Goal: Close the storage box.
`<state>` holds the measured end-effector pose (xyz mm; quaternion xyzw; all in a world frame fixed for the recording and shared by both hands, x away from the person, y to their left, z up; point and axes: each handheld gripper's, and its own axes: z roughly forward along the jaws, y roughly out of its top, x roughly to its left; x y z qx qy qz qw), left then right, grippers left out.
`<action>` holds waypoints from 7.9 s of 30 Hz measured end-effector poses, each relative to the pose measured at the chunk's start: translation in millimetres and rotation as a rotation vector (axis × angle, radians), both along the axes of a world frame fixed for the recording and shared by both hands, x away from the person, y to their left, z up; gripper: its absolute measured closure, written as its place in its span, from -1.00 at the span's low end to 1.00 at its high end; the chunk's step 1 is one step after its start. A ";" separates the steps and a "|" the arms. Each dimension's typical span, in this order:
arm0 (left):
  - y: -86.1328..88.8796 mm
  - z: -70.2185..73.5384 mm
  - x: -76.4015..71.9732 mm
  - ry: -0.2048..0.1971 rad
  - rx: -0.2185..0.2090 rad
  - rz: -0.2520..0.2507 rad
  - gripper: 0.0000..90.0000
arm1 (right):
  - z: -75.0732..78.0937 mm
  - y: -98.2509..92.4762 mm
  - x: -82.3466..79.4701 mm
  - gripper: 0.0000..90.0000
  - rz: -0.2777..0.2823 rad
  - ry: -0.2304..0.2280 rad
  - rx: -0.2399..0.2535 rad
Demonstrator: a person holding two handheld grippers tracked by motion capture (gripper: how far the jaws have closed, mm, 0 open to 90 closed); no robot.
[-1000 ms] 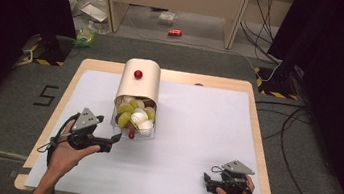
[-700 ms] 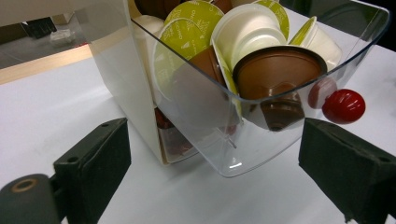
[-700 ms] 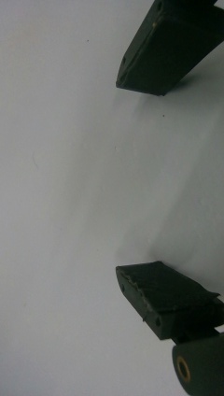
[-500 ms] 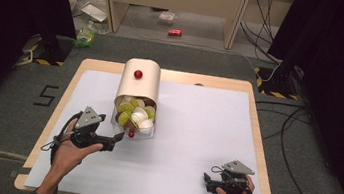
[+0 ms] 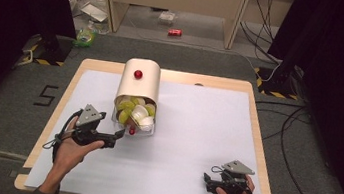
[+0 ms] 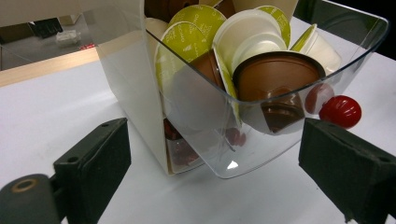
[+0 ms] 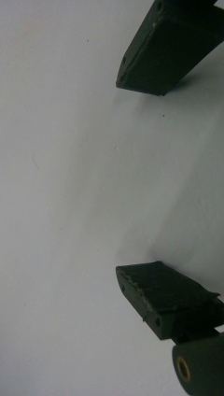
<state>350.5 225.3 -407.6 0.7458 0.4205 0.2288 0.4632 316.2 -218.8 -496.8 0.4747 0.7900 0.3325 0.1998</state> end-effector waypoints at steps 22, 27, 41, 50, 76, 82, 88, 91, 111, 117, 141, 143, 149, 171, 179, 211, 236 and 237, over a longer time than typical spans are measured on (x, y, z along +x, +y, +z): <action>0.9 0.2 13.4 -0.019 0.001 0.020 -0.81 | 0.1 0.2 -0.1 -0.78 -0.002 0.002 0.001; 0.5 0.3 15.2 -0.023 0.004 0.023 -0.81 | 0.1 0.2 -0.1 -0.78 -0.002 0.002 0.002; 0.0 -0.8 21.2 -0.032 0.000 0.039 -0.81 | 0.1 0.2 0.0 -0.78 -0.002 0.002 0.001; 0.1 -3.7 22.7 -0.040 0.013 0.071 -0.81 | 0.1 0.2 0.0 -0.78 -0.002 0.002 0.001; 7.1 -9.3 30.4 -0.066 -0.001 0.146 -0.76 | 0.1 0.4 -0.1 -0.78 -0.002 0.004 0.003; 7.3 -9.5 31.5 -0.073 0.008 0.154 -0.75 | 0.1 0.3 0.0 -0.78 -0.002 0.003 0.001; 9.6 -10.1 33.3 -0.074 0.013 0.165 -0.75 | 0.1 0.3 0.0 -0.78 -0.002 0.003 0.001; 10.7 -10.5 33.9 -0.072 0.006 0.167 -0.77 | 0.1 0.3 0.0 -0.78 -0.002 0.003 0.001; 9.6 -15.3 32.9 -0.012 -0.009 0.112 -0.67 | 0.1 0.3 -0.1 -0.78 -0.001 0.002 0.001; 10.9 -13.2 29.5 -0.013 -0.011 0.106 -0.67 | 0.1 0.3 -0.1 -0.78 -0.001 0.003 0.001; 17.7 -15.6 14.0 -0.015 -0.005 0.108 -0.67 | 0.1 0.3 -0.1 -0.78 0.000 0.002 0.000; 18.0 -15.5 13.3 -0.015 -0.005 0.105 -0.67 | 0.0 0.3 -0.1 -0.78 0.000 0.002 0.000; 19.4 -15.5 10.8 -0.011 -0.016 0.098 -0.67 | 0.0 0.2 -0.1 -0.78 0.000 0.002 0.000; 21.6 -17.7 -4.5 -0.002 -0.033 0.064 -0.67 | 0.0 0.2 -0.1 -0.78 0.000 0.002 0.001; 22.3 -19.0 -10.7 -0.007 -0.028 0.058 -0.67 | 0.0 0.2 -0.1 -0.78 0.000 0.001 0.000; 35.3 -47.5 -43.7 0.009 -0.021 0.040 -0.67 | 0.0 0.2 -0.2 -0.78 0.000 0.001 0.000; 37.8 -70.1 -58.9 0.037 0.005 0.025 -0.67 | 0.0 0.2 -0.2 -0.78 0.001 0.000 -0.001; 38.5 -70.5 -59.3 0.032 0.012 0.026 -0.67 | -0.1 0.1 -0.1 -0.78 0.002 0.000 -0.001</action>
